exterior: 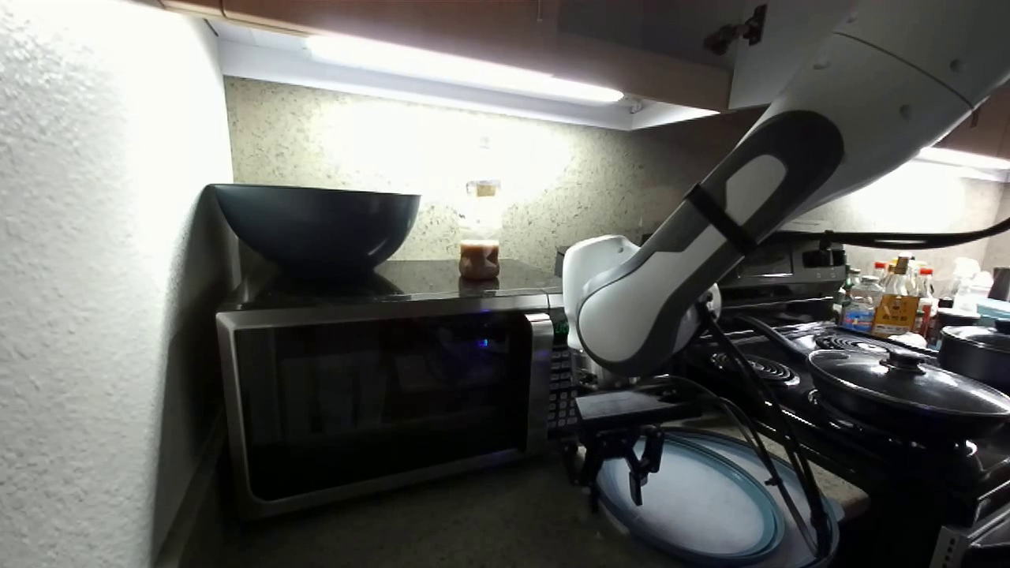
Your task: Place one clear lid in the open upper cabinet
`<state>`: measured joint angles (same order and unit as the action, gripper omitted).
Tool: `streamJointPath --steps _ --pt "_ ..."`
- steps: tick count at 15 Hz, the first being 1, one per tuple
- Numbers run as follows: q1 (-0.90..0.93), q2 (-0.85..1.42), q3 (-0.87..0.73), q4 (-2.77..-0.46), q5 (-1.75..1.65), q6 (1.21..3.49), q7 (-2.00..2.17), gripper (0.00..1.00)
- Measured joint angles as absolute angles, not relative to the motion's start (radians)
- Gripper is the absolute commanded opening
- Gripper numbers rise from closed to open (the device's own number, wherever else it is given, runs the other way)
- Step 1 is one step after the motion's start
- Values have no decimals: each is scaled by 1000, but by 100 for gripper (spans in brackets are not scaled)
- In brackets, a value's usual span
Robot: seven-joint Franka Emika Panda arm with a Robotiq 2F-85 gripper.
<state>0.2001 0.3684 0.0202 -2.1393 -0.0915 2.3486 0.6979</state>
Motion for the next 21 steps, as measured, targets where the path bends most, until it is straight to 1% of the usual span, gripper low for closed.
streamJointPath --steps 3,4,5,6,7,9,11,12,13,15,21 --pt "200 365 20 -2126 -92 2345 698 12" --pt "200 363 20 -2122 -92 2344 698 9" --pt "200 360 19 -2120 -92 2343 698 11" --pt "200 356 17 -2120 -91 2342 698 11" --pt "200 353 16 -2120 -89 2342 698 8" --pt "200 346 12 -2120 -85 2342 698 7" --pt "198 335 9 -2122 -80 2342 698 9" --pt "196 331 7 -2123 -75 2342 698 6" --pt "194 326 5 -2125 -70 2343 698 8" --pt "189 312 3 -2132 -58 2349 698 7" --pt "157 210 -5 -2237 25 2485 698 7"
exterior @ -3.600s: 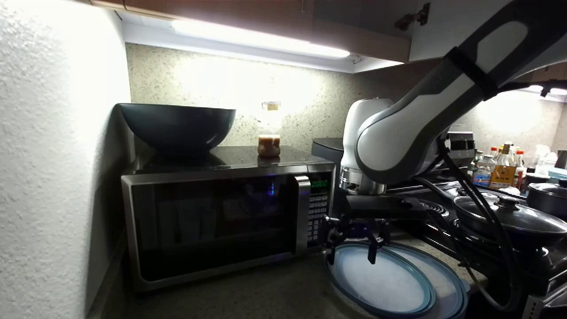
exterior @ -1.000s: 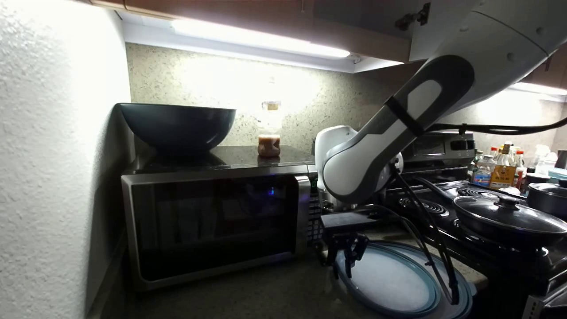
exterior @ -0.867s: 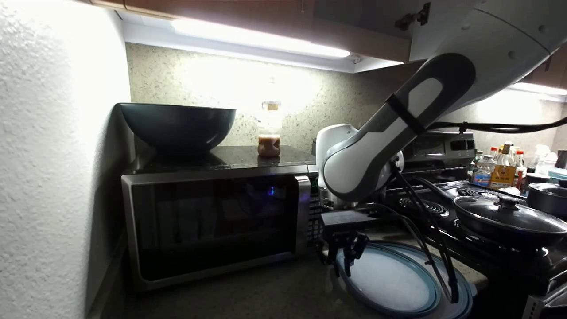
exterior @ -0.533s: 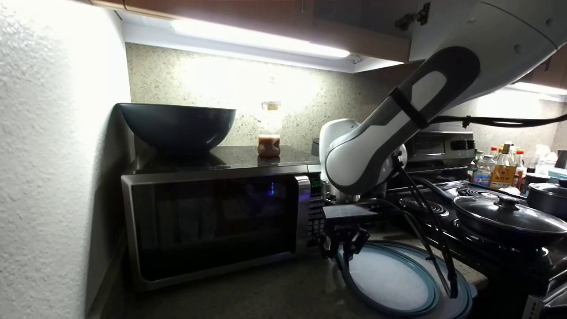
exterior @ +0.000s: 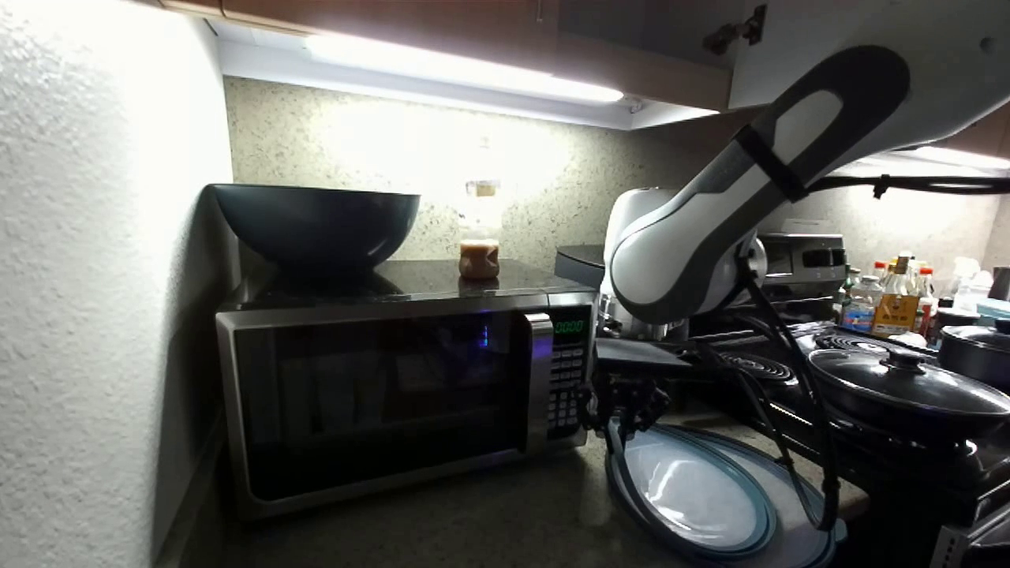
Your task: Place one clear lid in the open upper cabinet
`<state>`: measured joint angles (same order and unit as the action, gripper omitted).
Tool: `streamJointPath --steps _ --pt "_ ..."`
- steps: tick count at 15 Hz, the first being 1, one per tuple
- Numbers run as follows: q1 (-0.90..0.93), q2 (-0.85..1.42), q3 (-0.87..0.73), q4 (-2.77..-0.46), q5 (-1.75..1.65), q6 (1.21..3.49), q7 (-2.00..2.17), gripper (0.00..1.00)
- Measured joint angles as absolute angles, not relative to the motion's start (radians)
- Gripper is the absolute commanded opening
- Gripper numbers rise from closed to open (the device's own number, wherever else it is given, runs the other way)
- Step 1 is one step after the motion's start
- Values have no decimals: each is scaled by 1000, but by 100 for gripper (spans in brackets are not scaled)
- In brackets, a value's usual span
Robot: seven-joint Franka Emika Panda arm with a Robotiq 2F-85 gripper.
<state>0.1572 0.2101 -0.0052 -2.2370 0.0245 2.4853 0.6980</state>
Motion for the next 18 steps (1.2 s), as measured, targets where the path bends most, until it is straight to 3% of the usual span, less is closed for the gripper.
streamJointPath --steps 9,10,12,18 --pt "135 -219 58 -2515 -128 2543 989 7" --pt "124 -279 84 -2544 -131 2542 1026 12" --pt "114 -382 116 -2597 -120 2536 1047 12" --pt "102 -438 125 -2639 -118 2535 1048 6"
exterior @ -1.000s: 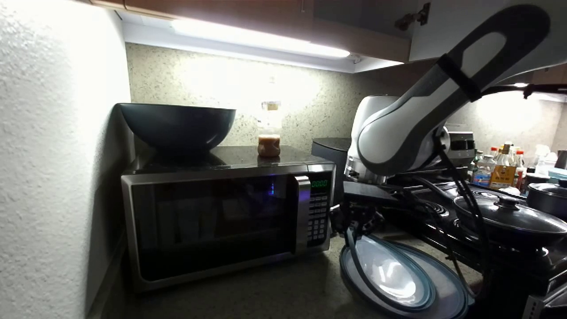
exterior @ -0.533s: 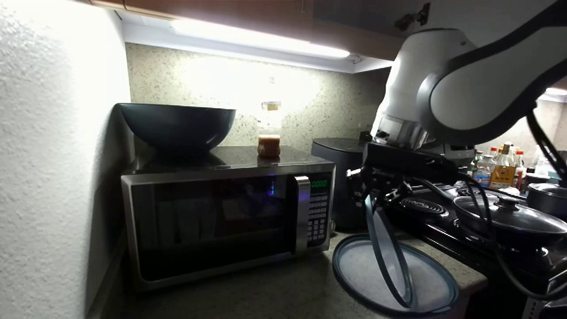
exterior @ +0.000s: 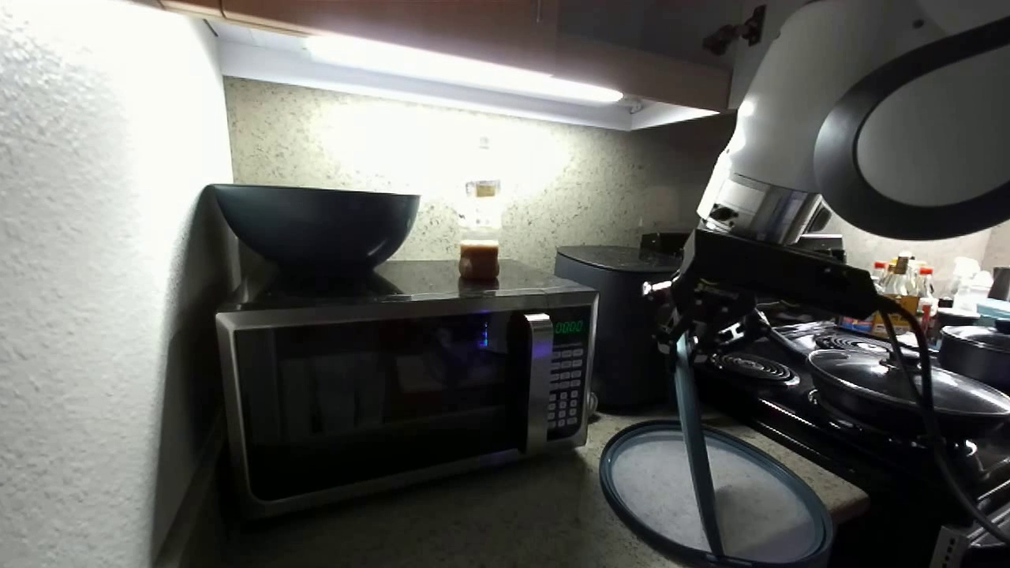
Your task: Place one clear lid in the open upper cabinet
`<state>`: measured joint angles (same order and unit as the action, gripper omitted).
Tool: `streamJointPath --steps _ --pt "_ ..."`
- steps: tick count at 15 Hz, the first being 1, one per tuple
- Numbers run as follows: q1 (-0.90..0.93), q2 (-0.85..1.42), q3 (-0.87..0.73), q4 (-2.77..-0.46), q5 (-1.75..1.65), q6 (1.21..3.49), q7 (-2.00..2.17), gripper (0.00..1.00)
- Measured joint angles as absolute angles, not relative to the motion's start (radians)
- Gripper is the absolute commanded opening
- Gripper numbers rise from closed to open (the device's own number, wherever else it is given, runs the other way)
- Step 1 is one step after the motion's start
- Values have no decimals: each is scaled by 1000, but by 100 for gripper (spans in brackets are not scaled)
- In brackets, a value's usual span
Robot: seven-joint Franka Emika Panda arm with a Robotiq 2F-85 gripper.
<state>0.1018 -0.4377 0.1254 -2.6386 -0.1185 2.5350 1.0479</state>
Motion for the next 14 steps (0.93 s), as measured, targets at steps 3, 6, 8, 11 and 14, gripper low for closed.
streamJointPath --steps 3,6,8,11,14 --pt "41 -447 183 -2621 -156 2538 1051 7" --pt "-38 -513 257 -2572 -248 2533 1075 7" --pt "-74 -580 290 -2535 -286 2527 1078 7" --pt "-125 -682 327 -2484 -315 2526 1080 7" --pt "-192 -772 354 -2459 -340 2555 1087 11"
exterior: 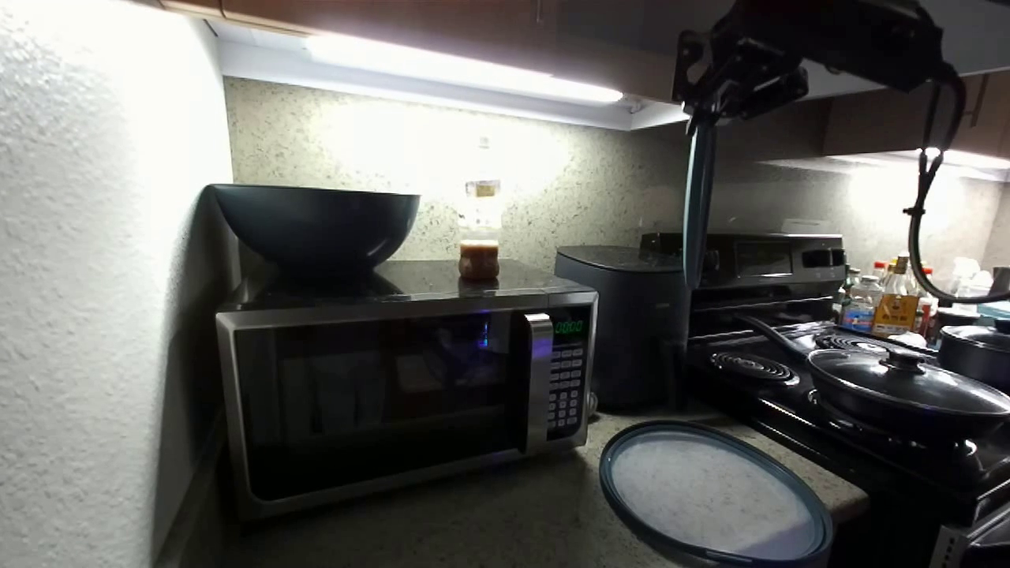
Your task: Place one clear lid in the open upper cabinet
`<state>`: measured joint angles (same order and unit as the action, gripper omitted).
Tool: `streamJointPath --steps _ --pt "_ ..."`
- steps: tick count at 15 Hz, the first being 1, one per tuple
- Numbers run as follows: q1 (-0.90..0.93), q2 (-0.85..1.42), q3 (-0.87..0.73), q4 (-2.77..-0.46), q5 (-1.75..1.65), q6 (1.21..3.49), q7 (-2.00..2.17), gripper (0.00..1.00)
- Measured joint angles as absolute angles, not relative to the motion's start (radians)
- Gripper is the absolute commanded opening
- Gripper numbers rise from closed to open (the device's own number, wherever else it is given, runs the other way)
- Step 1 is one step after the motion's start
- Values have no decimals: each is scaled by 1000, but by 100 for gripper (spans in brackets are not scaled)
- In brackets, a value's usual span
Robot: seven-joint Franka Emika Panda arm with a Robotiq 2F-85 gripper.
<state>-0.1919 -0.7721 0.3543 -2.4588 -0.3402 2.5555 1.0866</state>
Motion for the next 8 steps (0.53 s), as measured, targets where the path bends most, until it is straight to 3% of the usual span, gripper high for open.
streamJointPath --steps 8 --pt "-274 -816 391 -2482 -363 2634 1089 7"
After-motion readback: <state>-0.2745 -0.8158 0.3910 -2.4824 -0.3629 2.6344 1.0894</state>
